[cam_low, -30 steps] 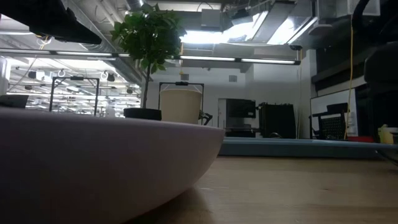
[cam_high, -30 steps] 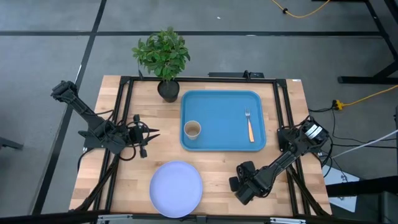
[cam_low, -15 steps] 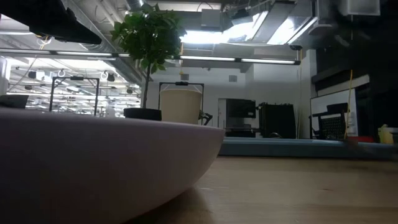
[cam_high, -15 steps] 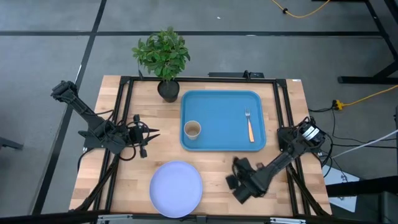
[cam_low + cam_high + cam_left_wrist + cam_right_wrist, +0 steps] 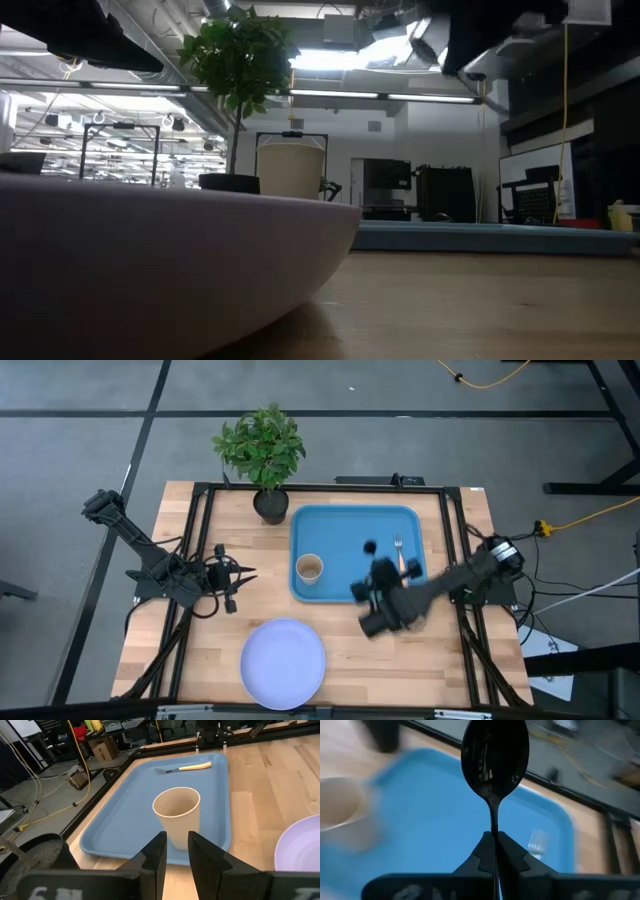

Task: Pick and place plate/cup/fork/spoon on tray
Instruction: Put the spoon to the right side of the fork

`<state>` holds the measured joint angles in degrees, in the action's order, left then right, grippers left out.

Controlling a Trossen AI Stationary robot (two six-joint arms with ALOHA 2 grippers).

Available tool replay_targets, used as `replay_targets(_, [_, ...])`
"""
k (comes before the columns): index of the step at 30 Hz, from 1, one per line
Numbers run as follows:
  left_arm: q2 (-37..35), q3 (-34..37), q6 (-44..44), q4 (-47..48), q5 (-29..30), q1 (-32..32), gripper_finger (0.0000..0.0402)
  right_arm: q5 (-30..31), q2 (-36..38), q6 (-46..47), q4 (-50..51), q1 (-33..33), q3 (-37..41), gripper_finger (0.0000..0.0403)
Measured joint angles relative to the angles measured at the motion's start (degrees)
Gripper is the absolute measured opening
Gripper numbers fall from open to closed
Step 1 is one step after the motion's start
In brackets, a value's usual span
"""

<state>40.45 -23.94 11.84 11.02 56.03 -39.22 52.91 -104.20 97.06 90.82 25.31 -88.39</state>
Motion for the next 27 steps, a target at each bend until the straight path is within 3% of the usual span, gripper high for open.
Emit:
replay_targets(5, [0.0,0.0,0.0,0.3,0.0,0.0,0.0073,-7.2,1.3,-7.2,-0.7,-8.8,3.0,0.0002])
replay_targets(13, [0.0,0.0,-0.2,0.4,0.0,0.0,0.0073,-20.8,4.3,-10.4,-7.4,-18.8,18.2,0.0002])
replay_targets(22, [0.0,0.0,0.0,0.4,0.0,0.0,0.0073,-23.4,17.8,-16.5,-27.4,-24.4,36.0,0.0002])
replay_targets(27, [0.0,0.0,0.0,0.4,-0.1,0.0,0.0073,-27.4,22.6,-18.7,-33.1,-26.8,43.9,0.0002])
